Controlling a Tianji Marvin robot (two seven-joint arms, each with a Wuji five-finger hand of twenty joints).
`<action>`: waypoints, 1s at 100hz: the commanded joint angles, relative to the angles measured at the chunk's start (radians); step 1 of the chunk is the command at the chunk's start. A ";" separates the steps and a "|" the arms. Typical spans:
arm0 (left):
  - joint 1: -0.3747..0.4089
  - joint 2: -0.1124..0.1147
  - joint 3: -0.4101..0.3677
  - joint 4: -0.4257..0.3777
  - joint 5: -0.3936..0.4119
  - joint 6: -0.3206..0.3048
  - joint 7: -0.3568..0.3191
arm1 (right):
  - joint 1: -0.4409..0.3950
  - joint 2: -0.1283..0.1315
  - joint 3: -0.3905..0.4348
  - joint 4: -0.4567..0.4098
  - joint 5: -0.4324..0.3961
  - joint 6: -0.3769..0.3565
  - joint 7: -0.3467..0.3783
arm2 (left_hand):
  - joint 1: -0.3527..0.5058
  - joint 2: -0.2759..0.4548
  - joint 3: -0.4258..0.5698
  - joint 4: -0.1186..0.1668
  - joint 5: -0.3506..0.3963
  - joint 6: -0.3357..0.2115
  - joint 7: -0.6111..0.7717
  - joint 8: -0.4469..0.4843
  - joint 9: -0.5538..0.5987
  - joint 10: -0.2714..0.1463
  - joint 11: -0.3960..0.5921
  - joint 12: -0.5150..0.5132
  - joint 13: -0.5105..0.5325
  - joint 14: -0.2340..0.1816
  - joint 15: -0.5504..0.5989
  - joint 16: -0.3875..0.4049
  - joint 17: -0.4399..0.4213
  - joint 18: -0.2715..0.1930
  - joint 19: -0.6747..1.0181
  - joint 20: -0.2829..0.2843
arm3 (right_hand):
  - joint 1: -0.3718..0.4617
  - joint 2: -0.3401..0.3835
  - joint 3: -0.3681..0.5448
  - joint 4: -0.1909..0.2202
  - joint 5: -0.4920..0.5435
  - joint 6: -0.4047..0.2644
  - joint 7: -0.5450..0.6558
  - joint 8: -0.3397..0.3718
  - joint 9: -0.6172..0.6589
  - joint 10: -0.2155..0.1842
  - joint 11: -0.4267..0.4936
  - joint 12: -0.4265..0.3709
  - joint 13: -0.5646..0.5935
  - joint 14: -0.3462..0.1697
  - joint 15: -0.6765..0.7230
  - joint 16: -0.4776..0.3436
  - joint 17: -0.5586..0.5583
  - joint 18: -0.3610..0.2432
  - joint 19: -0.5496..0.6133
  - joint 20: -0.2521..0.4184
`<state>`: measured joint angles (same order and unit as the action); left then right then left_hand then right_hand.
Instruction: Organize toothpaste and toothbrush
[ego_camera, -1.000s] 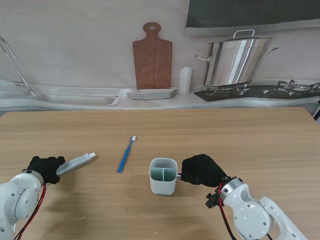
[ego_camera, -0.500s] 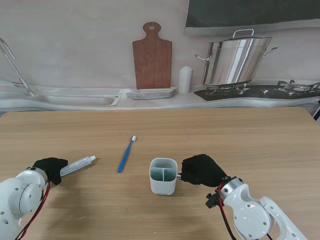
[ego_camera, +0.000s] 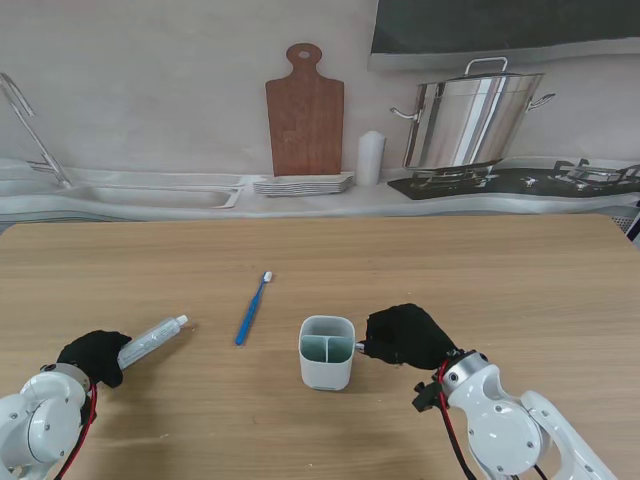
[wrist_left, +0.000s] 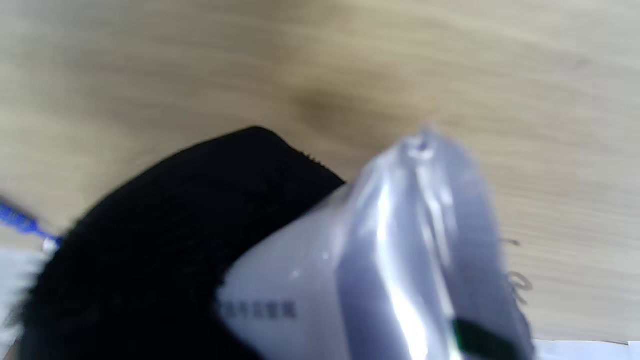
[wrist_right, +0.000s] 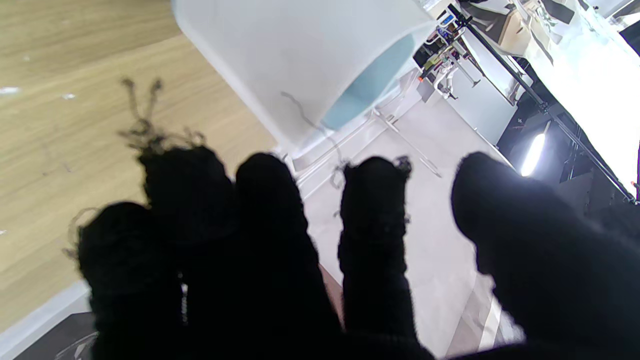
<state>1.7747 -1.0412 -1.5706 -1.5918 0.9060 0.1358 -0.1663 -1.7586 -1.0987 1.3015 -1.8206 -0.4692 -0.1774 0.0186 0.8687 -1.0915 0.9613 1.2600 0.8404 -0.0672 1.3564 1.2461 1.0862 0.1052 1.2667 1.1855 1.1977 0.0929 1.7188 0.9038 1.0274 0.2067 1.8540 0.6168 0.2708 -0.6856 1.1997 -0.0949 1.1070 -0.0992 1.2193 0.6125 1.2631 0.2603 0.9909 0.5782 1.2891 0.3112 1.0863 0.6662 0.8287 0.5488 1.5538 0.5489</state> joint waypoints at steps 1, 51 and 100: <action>0.012 -0.017 -0.009 -0.056 -0.003 0.002 0.003 | -0.004 -0.007 0.006 -0.020 -0.011 0.000 0.000 | 0.202 0.045 0.063 0.166 0.101 -0.029 0.073 0.033 0.107 0.070 0.088 -0.031 0.071 -0.167 0.113 -0.073 0.049 -0.083 0.240 0.018 | -0.032 0.002 -0.003 0.019 0.003 -0.005 -0.003 -0.001 -0.004 0.058 -0.006 -0.003 0.002 0.008 -0.003 -0.016 -0.006 0.003 0.000 0.001; 0.094 -0.068 0.014 -0.315 -0.232 -0.003 0.154 | 0.023 -0.035 -0.001 -0.025 -0.014 0.022 -0.124 | 0.206 0.018 0.043 0.128 0.089 -0.025 0.058 0.044 0.100 0.067 0.077 -0.031 0.070 -0.162 0.103 -0.068 0.049 -0.059 0.240 0.018 | -0.098 -0.086 0.001 0.027 -0.584 0.218 -0.316 -0.228 -0.490 0.135 -0.187 -0.146 -0.295 0.065 -0.246 -0.040 -0.230 0.016 -0.139 0.052; 0.068 -0.108 0.163 -0.353 -0.545 -0.167 0.272 | 0.124 -0.029 -0.078 -0.026 0.071 0.012 -0.048 | 0.196 -0.008 0.060 0.088 0.092 -0.028 0.051 0.042 0.107 0.061 0.064 -0.032 0.070 -0.156 0.099 -0.063 0.048 -0.039 0.240 0.013 | -0.225 -0.265 0.053 -0.081 -0.978 0.366 -0.320 -0.314 -0.688 0.117 -0.123 -0.160 -0.398 0.002 -0.232 -0.057 -0.300 -0.057 -0.178 0.063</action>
<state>1.8510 -1.1323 -1.4242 -1.9213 0.3572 -0.0047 0.1236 -1.6436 -1.1231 1.2340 -1.8295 -0.4182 -0.1663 -0.0619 0.8891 -1.1047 0.9322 1.2873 0.8510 -0.0466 1.3414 1.2548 1.0948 0.1050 1.2670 1.1826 1.2061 0.0928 1.7250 0.8893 1.0362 0.2095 1.8576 0.6281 0.0964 -0.9115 1.2286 -0.1285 0.1754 0.2662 0.8921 0.3089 0.6046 0.3787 0.8471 0.4193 0.9068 0.3465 0.8465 0.6186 0.5391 0.5142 1.3843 0.5970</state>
